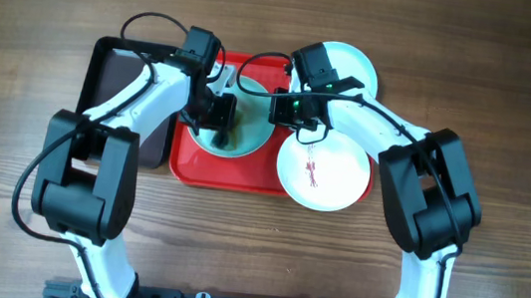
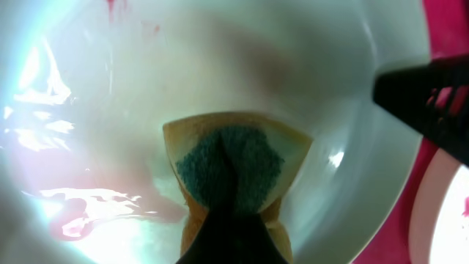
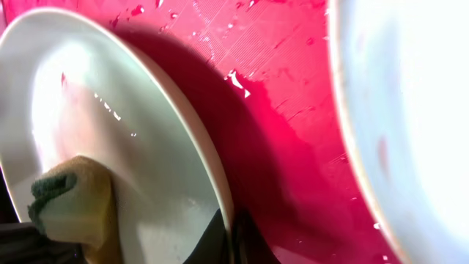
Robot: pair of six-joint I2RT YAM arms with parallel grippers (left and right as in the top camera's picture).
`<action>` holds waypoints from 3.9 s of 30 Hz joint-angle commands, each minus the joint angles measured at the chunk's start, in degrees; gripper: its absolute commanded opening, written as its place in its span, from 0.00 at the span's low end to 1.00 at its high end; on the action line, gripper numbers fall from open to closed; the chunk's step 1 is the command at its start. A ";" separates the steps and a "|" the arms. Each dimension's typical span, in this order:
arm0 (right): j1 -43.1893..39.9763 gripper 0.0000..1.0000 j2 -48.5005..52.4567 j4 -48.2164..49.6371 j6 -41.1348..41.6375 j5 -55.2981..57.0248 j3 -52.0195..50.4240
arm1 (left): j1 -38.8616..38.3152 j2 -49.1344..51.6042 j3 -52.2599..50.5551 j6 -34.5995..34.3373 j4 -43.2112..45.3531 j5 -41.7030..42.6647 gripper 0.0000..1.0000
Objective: Clean dirty plates on tray and stack at the side
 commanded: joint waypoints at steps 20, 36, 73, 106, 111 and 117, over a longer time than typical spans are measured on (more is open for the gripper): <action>-0.46 0.04 1.38 0.28 0.24 -0.74 0.79 | -1.86 0.85 -0.52 -13.79 2.99 -15.41 0.04; -0.46 0.04 1.38 0.09 -0.63 -1.88 0.79 | -4.57 1.29 -0.52 -5.81 12.81 3.76 0.04; -0.46 0.04 1.38 0.31 -0.61 -1.81 0.79 | -0.87 6.58 -0.52 -54.21 4.28 -21.90 0.04; -0.52 0.04 1.38 1.11 -0.59 -1.86 0.79 | -4.00 6.58 -0.52 11.43 -5.46 16.63 0.04; -0.52 0.04 1.38 1.11 -0.59 -1.86 0.79 | -3.98 6.58 -0.52 11.13 -1.66 20.52 0.04; -0.50 0.04 1.38 1.09 -0.59 -1.88 0.79 | -3.54 6.58 -0.52 -8.63 6.32 1.88 0.04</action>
